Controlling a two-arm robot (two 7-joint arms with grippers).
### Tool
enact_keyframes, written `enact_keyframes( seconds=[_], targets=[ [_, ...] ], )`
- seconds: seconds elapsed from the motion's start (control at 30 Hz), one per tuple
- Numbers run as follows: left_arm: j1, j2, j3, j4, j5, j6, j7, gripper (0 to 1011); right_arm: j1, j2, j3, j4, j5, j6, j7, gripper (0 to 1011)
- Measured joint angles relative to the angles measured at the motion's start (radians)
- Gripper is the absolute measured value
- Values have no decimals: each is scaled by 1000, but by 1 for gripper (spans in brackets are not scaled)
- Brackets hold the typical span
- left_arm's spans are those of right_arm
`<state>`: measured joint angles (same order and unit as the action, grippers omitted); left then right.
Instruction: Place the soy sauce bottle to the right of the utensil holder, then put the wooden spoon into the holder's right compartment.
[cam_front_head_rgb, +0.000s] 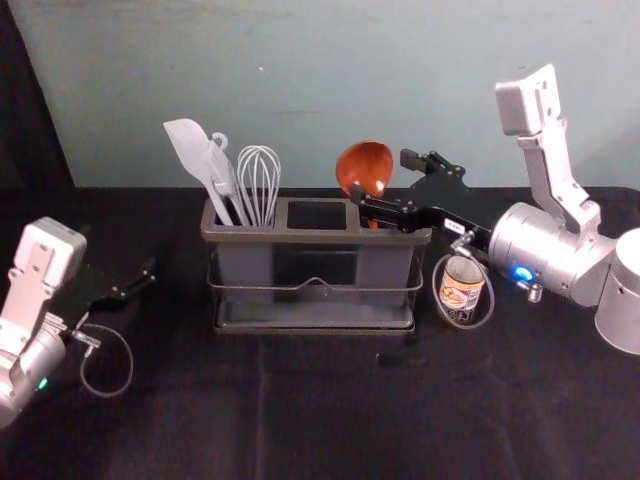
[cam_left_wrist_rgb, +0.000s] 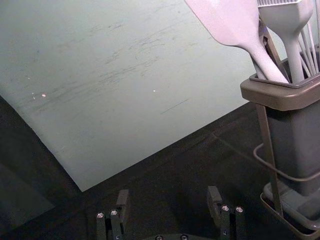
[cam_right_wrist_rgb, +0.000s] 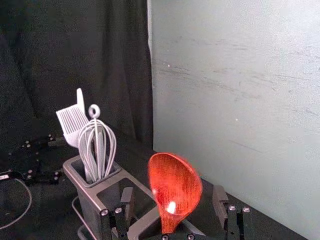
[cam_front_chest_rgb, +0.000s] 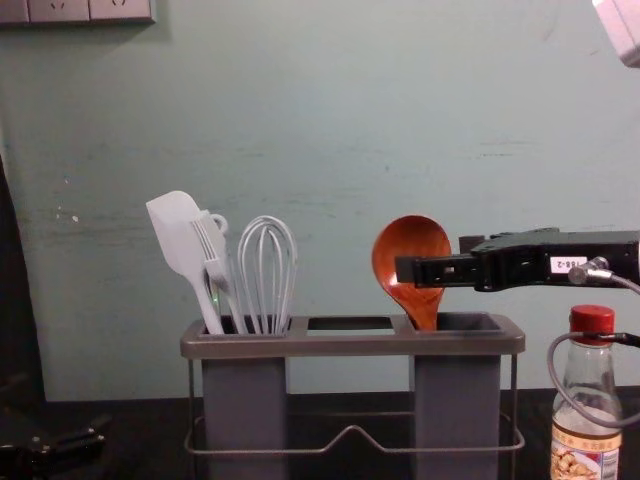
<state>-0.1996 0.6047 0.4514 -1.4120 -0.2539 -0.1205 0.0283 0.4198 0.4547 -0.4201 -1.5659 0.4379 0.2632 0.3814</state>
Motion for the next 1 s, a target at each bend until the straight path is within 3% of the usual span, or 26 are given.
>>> enact_keyframes(
  seconds=[0.33,0.43,0.67,0.87,0.9,1.0],
  targets=[
    [0,0,0,0,0,0,0,1012,1,0,0,1,1,0,0,1004],
    [0,0,0,0,0,0,0,1012,-11,0,1,-23,-19,4,-28,1004],
    [0,0,0,0,0,0,0,1011,-118,1,24,-149,-100,-24,-143,1004],
    [0,0,0,0,0,0,0,1011,-271,12,59,-252,-202,-135,-264,1004],
    [0,0,0,0,0,0,0,1011,-271,12,59,-252,-202,-135,-264,1004],
    [0,0,0,0,0,0,0,1011,-355,2,76,-276,-267,-196,-348,1004]
  ],
)
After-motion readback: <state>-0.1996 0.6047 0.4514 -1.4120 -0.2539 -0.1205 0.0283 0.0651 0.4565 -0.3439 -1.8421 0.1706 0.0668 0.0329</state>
